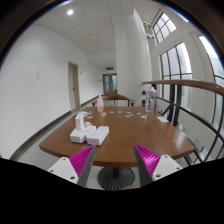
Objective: Unplug charger
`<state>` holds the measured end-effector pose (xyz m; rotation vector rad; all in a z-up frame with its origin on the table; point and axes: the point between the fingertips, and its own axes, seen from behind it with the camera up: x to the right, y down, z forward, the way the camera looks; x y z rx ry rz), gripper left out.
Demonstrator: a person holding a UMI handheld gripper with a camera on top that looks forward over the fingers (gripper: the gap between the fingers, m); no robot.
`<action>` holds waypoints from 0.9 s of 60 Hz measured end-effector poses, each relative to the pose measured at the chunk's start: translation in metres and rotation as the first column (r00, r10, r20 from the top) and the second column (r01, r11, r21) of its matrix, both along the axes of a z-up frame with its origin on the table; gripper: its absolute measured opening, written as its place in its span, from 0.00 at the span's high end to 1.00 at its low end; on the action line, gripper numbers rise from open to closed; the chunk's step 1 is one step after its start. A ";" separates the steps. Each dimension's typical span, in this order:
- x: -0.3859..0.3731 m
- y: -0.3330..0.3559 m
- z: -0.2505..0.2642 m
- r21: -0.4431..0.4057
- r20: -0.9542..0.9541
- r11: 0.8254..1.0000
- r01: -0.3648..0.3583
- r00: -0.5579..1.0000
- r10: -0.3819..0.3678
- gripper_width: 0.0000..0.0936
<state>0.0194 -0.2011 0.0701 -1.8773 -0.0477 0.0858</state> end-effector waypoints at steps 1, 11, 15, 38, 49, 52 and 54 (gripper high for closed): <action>-0.001 0.001 0.001 0.002 0.002 1.000 -0.002 1.000 0.002 0.16; -0.024 0.017 0.012 0.008 0.005 0.998 -0.060 0.998 0.060 0.16; -0.043 0.034 0.012 -0.007 0.005 0.996 -0.086 0.996 0.086 0.16; -0.145 0.145 -0.010 -0.092 -0.023 0.982 -0.165 0.986 0.163 0.17; -0.167 0.207 -0.012 -0.051 0.035 0.991 -0.122 0.992 0.124 0.38; -0.175 0.219 -0.021 -0.064 0.045 0.990 -0.125 0.991 0.128 0.44; -0.178 0.223 -0.028 -0.082 0.057 0.989 -0.124 0.990 0.129 0.70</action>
